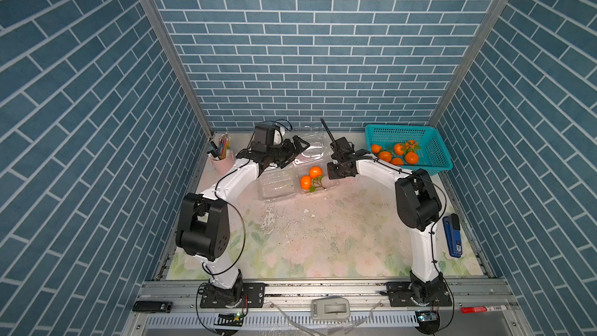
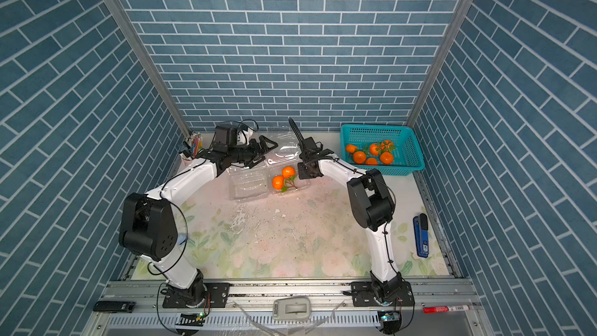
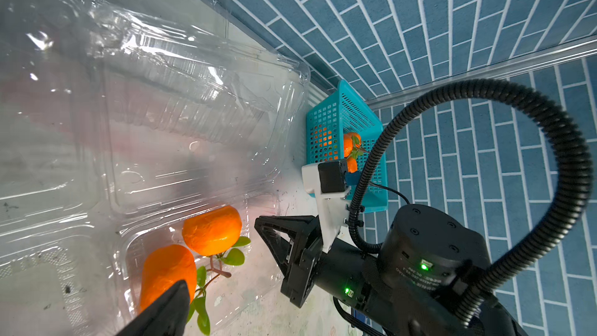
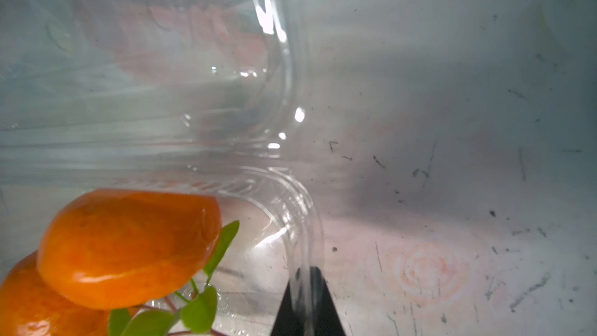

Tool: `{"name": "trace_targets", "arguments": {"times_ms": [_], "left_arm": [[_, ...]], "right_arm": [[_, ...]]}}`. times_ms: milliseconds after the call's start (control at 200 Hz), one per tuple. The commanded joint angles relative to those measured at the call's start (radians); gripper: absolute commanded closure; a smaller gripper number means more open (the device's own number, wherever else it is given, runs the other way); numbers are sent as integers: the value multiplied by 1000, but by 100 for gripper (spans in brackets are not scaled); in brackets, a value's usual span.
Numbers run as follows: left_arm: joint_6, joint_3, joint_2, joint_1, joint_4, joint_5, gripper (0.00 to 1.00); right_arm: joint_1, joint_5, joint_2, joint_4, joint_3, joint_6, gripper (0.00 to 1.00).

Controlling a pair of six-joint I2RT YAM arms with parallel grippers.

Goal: Take oranges out of containers
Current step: Place the packing box at the center of the board.

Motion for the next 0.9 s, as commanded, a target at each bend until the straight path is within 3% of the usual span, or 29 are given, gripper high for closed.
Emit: {"name": "trace_targets", "arguments": {"times_ms": [0,370,620,895], "left_arm": [[-1,-19,0,8,22,11,1],[-6,-24,2,8,27,12,1],[-12,-27,3,8,33,14,1],[-14,-30,5,8,35,13,1]], "right_arm": [[12,16,26,-27,38,74,91],[26,2,60,-73,81,237,90],[33,8,20,-73,47,225,86],[34,17,-7,-100,53,179,74]]}}
